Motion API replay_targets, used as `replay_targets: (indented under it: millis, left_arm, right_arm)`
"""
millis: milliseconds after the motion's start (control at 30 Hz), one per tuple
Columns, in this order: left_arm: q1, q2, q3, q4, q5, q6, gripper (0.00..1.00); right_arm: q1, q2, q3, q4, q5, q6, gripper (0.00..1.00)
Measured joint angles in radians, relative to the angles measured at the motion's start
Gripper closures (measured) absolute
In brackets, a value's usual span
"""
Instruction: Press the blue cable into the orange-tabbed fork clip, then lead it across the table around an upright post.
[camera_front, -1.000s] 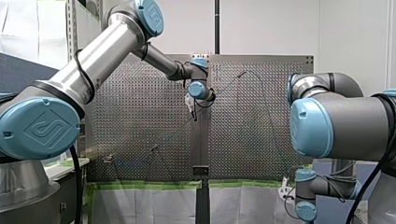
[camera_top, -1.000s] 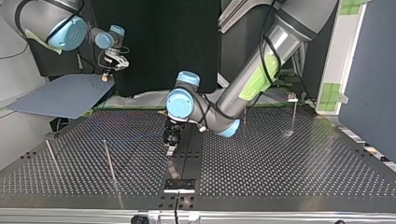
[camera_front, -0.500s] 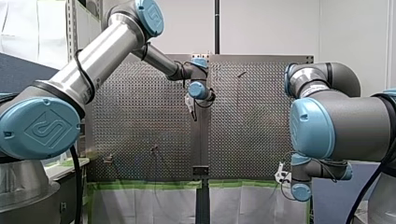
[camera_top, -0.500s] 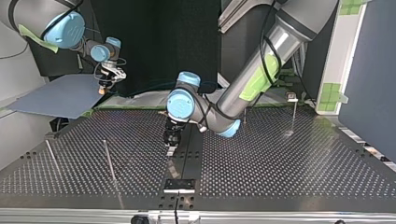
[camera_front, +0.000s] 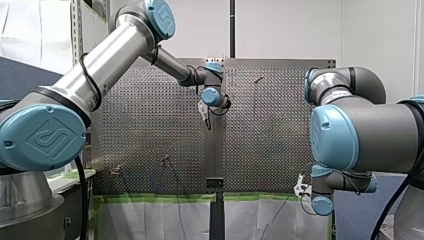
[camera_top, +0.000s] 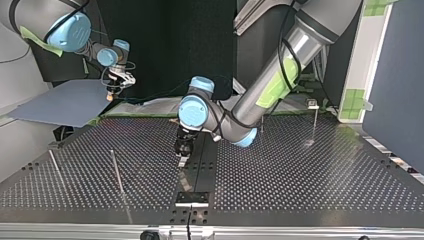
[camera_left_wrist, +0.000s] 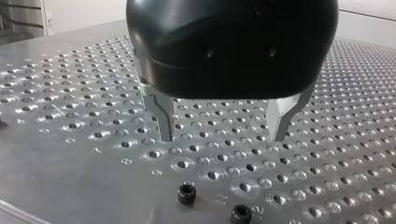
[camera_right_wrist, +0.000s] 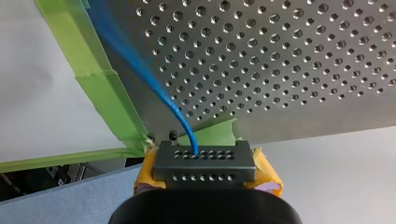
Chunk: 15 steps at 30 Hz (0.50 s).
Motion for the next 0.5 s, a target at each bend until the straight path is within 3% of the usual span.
replay_targets:
  millis: [500]
  left_arm:
    - [-0.005, 0.001, 0.000, -0.001, 0.000, 0.000, 0.03]
  right_arm:
    - [0.001, 0.000, 0.000, 0.001, -0.002, 0.000, 1.00]
